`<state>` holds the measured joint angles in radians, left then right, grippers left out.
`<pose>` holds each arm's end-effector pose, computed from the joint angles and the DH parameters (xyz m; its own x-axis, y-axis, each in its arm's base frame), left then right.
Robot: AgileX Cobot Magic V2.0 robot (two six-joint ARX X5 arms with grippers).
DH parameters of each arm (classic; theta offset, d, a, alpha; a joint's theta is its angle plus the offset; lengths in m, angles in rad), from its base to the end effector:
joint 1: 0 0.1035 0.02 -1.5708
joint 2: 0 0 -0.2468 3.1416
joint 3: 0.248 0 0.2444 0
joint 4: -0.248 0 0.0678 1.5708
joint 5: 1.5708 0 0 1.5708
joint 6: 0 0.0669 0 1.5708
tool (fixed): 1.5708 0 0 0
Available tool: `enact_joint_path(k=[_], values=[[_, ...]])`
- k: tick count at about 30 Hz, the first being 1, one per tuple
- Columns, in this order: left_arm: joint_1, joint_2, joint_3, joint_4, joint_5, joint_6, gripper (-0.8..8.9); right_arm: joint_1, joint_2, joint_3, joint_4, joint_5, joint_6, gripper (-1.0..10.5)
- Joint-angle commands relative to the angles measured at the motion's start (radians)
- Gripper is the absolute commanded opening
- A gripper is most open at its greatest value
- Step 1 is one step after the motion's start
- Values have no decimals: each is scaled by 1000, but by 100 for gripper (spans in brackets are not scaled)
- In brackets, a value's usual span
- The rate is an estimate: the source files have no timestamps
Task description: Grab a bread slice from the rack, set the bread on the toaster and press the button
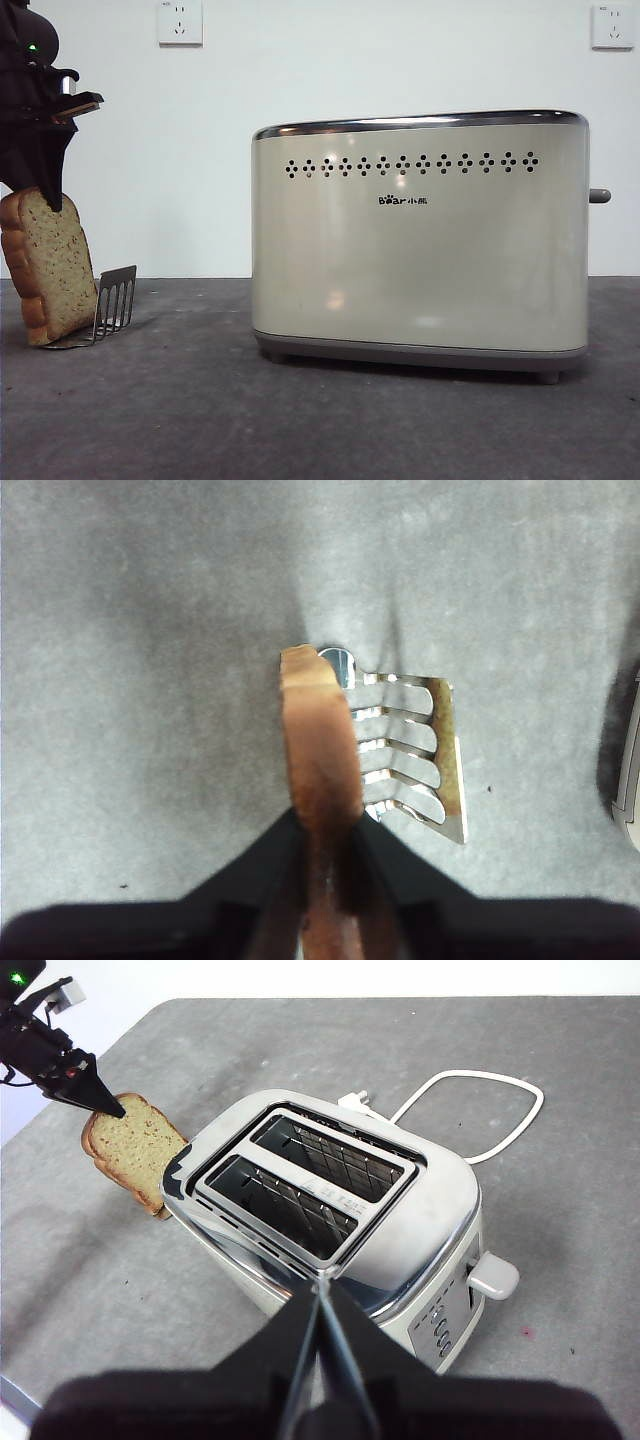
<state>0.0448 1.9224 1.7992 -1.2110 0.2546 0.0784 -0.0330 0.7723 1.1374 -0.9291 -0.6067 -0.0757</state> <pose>0.3789 0.0001 0.2368 0.2379 -0.2415 -0.9408 0.0917 0.9699 -0.2257 0.1480 0.0333 0.3507 0.7127 0.5469 -0.4392 -0.4936 0.8359 0.2400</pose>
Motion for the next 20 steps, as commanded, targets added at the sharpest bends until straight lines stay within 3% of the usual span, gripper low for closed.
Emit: enact_joint_path(k=[1,20], values=[[-2,8,0,-2,8,12,21,1,-2,4,-6,-3,-8,-2],[-2,-8,2,-27,66,1,21,1,-2,4,-24,-3,-8,-2]])
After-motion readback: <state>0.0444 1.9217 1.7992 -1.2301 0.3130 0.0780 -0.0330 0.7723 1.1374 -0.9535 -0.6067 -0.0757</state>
